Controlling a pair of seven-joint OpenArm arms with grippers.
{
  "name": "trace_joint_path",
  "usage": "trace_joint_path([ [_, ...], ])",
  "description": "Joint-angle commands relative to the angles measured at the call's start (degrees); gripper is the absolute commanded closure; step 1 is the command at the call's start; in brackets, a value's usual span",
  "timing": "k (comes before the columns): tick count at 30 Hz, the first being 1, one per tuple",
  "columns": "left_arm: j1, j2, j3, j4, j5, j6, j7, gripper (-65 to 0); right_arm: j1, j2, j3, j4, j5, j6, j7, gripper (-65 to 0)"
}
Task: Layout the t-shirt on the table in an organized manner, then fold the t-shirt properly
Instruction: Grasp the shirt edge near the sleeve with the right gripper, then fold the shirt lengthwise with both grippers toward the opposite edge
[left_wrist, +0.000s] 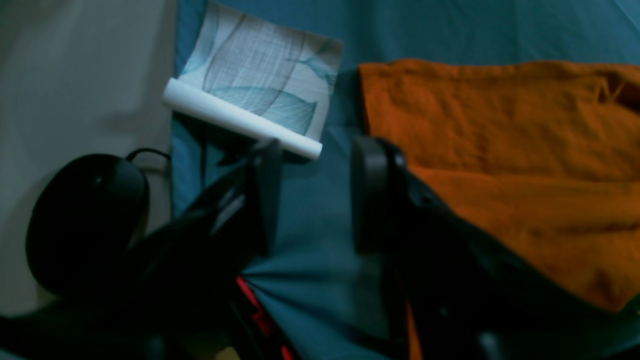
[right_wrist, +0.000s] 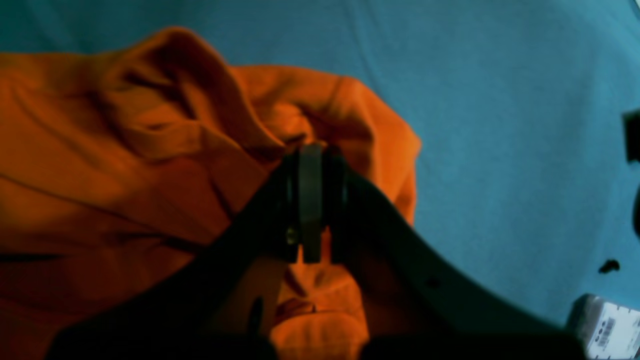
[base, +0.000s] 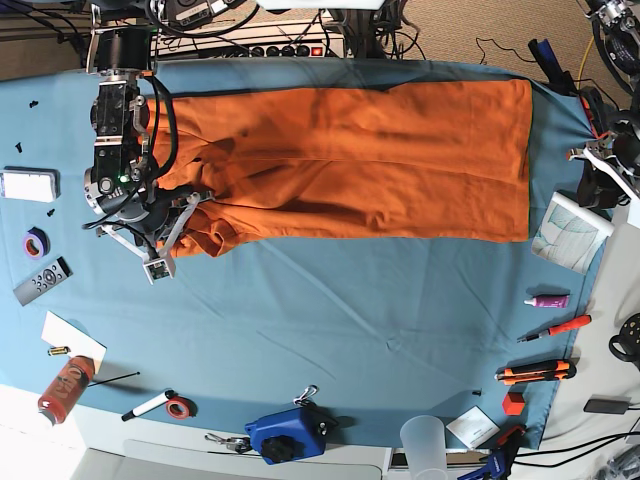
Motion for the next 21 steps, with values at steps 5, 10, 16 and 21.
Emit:
trace_joint_path([
  [5,-0.26,-1.11,-0.44,0.87,-0.98,-0.02,-1.16,-12.3,1.07,0.68,0.22,2.29,0.11,2.67,-0.02,0.0],
  [10,-0.28,-1.09,-0.44,0.85,-1.01,0.0,-1.25,-1.8,0.46,0.7,0.24,10.91,0.13,2.73,-1.62,0.0],
  [16,-0.26,-0.94,-0.42,0.85,-1.03,-0.02,-3.87,0.0,0.11,0.68,0.24,15.02,0.11,2.73,-2.47,0.0],
  [21,-0.28,-0.83,4.59,0.83,-1.11,-1.29,-8.63,-1.7,-0.7,0.68,0.24,15.02,0.09,2.73,-2.6,0.0],
])
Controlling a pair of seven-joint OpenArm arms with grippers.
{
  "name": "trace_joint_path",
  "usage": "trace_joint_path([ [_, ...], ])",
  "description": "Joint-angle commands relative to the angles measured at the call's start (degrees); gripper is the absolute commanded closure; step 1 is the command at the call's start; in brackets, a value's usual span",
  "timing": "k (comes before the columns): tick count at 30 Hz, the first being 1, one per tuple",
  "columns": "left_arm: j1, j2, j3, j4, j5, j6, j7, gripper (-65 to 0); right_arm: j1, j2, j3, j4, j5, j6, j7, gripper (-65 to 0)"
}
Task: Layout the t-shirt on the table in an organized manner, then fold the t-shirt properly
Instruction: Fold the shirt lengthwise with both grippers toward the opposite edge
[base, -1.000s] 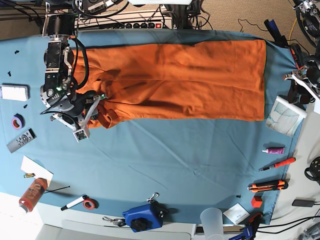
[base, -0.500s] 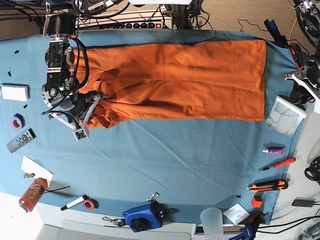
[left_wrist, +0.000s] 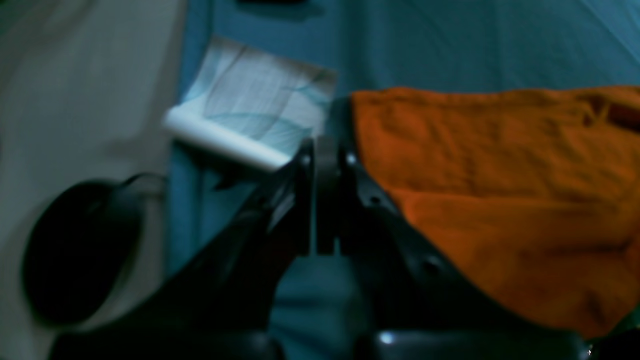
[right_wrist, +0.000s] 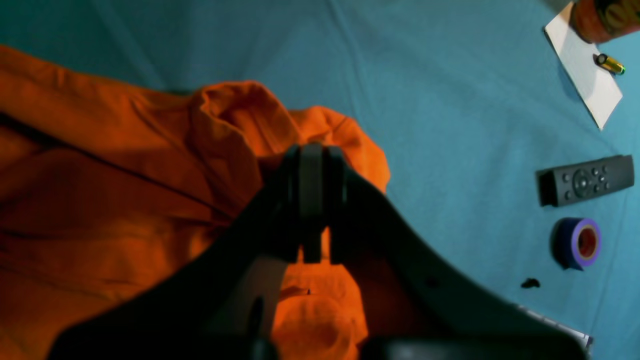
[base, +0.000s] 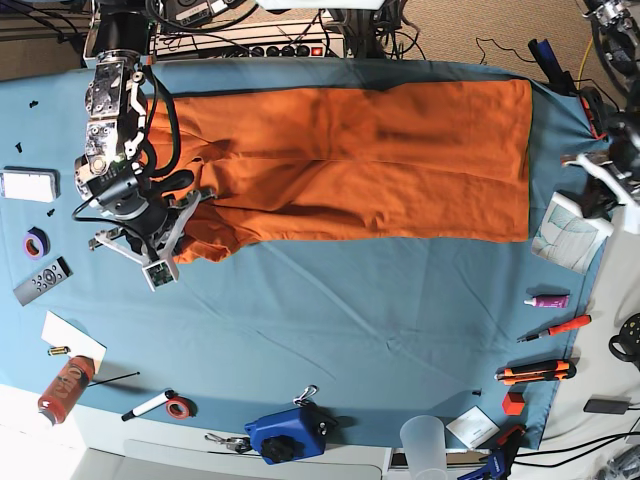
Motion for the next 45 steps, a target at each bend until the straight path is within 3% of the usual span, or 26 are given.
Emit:
trace_joint_path([
  [1,-0.35,-0.98,1.88,0.87,0.26,-1.55,-3.34,-5.8,1.05,0.68,0.22,0.85,-0.02,-0.02,1.01,0.0],
  [3,-0.68,-1.29,7.21,0.85,6.8,-3.52,-8.55,-16.2,1.05,0.66,0.22,0.85,-0.02,-0.02,0.98,0.0],
  [5,-2.32,-1.7,12.74,0.72,15.52,-3.34,-10.97,-22.9,1.03,0.66,0.22,0.85,-0.02,0.0,0.68,0.0],
  [7,-4.98,-2.62,17.94,-0.46,21.33,-0.9,-10.95,-23.3,0.85,0.66,0.22,0.85,-0.02,0.0,0.55,0.0],
  [9,-8.33,-4.37,22.62,-3.67,22.8,0.85,-9.99,-23.3,0.55,0.68,0.22,0.85,-0.02,0.0,0.5,0.0],
  [14,-19.3,-8.2,32.11,-17.49,22.53,-1.27,-2.75,-23.3,-0.09,0.68,0.22,0.83,-0.94,0.2,0.28,0.0],
  [19,-27.43,-9.53,36.96,-29.35,20.33,-2.82,-1.62,-23.3,-0.35,0.68,0.22,0.79,-1.66,0.22,0.26,0.0],
  [22,-29.68,-9.51,37.44,-32.79,19.45,-2.82,-1.14,-23.3,-0.37,0.68,0.22,0.79,-1.73,0.24,0.24,0.0],
  [27,-29.64,-9.51,37.44,-33.64,10.78,-6.93,10.03,-23.2,-0.35,0.68,0.22,0.72,-1.73,0.22,0.42,0.0],
  [29,-29.33,-9.49,37.44,-33.62,7.82,-7.3,11.56,-23.2,-0.35,0.68,0.22,0.72,-1.73,0.22,0.48,0.0],
  [31,-29.22,-9.53,37.44,-33.62,7.04,-7.04,11.28,-20.7,-0.35,0.68,0.22,0.72,-1.73,0.22,0.48,0.0],
  [35,-29.24,-9.53,37.42,-33.62,7.15,-3.28,6.82,0.0,-0.33,0.7,0.26,0.35,-2.93,0.24,2.99,0.0],
  [40,-30.08,-9.53,37.42,-33.62,10.25,3.89,1.27,0.0,0.44,1.49,0.26,-5.07,-7.72,2.16,12.83,0.0],
  [45,-32.5,-10.16,37.4,-33.62,14.01,4.9,-0.02,0.0,5.81,1.9,0.26,-14.16,-8.96,2.14,16.87,0.0],
])
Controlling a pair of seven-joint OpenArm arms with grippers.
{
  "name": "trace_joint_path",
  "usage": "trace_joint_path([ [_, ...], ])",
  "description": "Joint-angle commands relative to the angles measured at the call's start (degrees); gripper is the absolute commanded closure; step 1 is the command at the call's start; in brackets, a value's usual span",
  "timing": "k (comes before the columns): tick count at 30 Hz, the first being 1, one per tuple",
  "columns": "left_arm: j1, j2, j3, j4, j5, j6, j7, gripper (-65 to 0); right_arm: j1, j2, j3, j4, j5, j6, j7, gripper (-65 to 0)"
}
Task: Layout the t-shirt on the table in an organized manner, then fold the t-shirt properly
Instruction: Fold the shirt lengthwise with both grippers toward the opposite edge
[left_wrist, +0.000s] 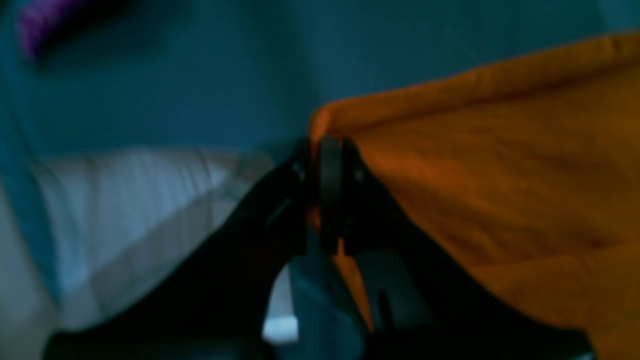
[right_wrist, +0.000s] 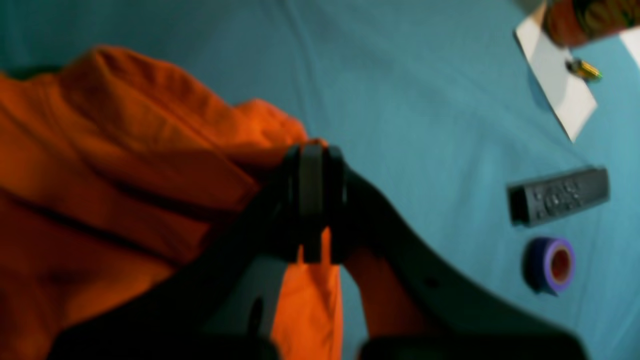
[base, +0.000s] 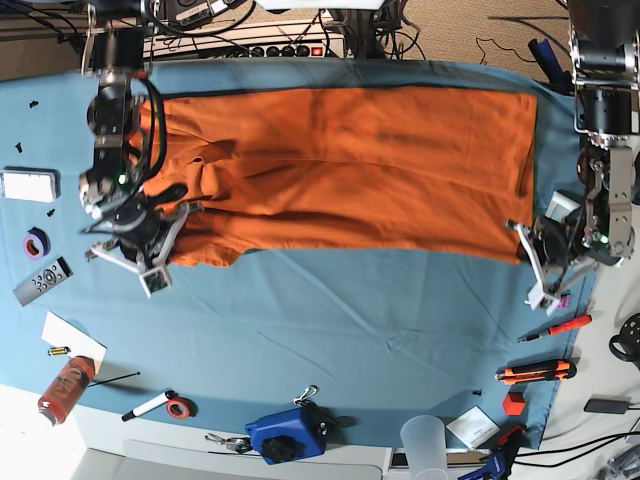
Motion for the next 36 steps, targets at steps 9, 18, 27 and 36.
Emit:
trace_joint_path([
  [9,-5.57,-1.22,-0.5,0.87,-0.04,0.68,0.76,0.0,13.51,0.81,0.26,-1.29,7.23,0.55,-2.21,0.0],
  [18,-4.11,-2.29,-4.44,1.05,-8.74,2.32,13.25,0.0,9.68,0.83,0.26,3.69,13.49,1.36,-10.56,0.0],
  [27,8.41,-5.64,-15.89,7.89,-18.58,-0.81,14.93,0.0,0.33,0.81,2.19,16.72,14.97,1.33,-14.47,0.0],
  [36,21.31,-3.91,-23.34,19.28,-23.47,-3.19,14.71,0.0,-10.84,0.81,11.63,21.35,19.67,3.04,-16.33,0.0],
])
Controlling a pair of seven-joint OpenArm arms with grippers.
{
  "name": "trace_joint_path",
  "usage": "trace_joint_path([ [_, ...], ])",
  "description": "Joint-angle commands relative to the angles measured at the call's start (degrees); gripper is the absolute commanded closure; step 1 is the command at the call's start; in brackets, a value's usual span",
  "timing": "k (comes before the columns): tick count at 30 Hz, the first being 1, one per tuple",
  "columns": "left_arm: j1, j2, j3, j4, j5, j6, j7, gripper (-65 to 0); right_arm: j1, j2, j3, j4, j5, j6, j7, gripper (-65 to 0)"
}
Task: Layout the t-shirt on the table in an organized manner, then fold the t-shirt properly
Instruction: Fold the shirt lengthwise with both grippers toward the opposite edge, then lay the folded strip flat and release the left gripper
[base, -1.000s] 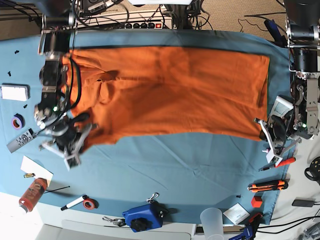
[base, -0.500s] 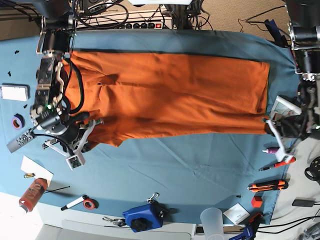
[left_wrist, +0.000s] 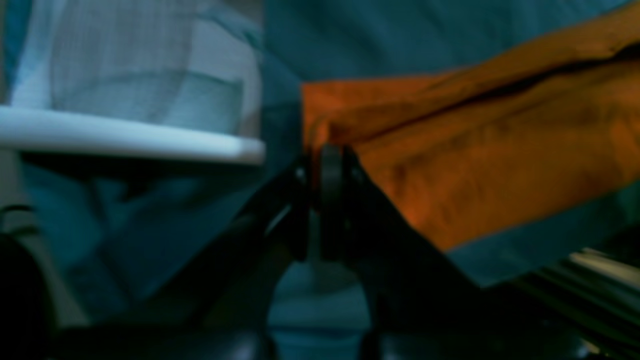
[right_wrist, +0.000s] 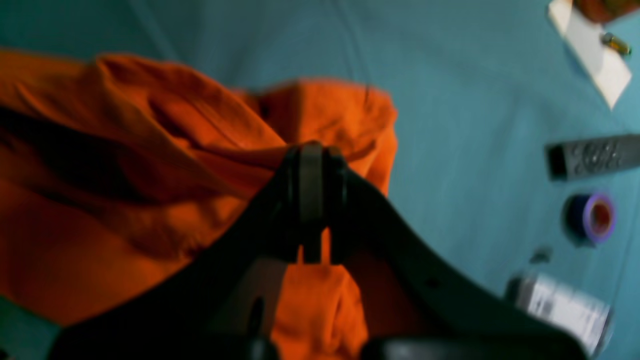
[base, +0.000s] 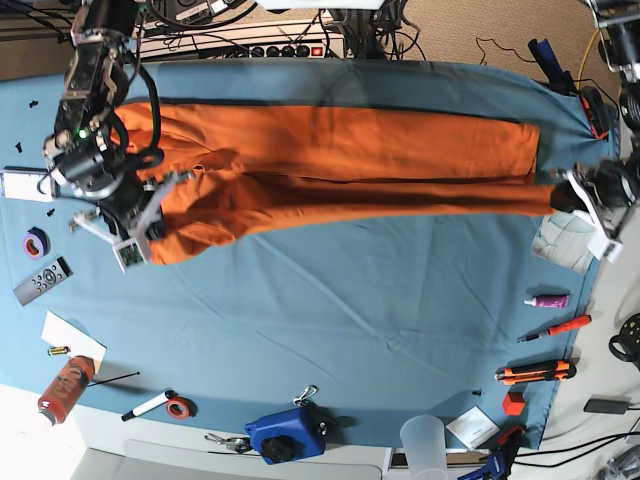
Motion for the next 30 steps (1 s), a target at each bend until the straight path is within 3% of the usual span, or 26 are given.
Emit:
trace_joint_path([
  [1,0.37,-0.39,-0.46,1.51,-0.9,-0.68,-0.63,0.0,-0.59,0.83,1.14,0.87,0.42,0.11,0.55,0.0],
  [7,5.35,3.52,-0.52,2.47,0.39,-0.52,-0.61,0.0,-7.39,0.81,6.73,0.87,0.79,0.52,1.07,0.0],
  [12,7.04,5.62,-0.61,2.51,2.6,0.0,-0.66,0.0,-11.78,0.81,11.61,0.87,8.5,4.66,0.94,0.0],
  [24,7.04,5.75,-0.61,2.51,5.42,0.22,-0.42,0.0,-13.2,0.5,11.5,0.76,8.02,4.68,0.44,0.0],
  [28,7.87,5.03,-0.61,2.54,5.31,0.63,-0.28,-23.9,-13.18,0.52,11.52,0.76,8.57,6.03,-3.54,-0.3],
  [30,8.52,4.31,-0.61,3.04,5.2,1.86,1.64,-29.1,-13.2,0.52,11.52,0.76,9.55,6.64,-5.35,-4.3],
])
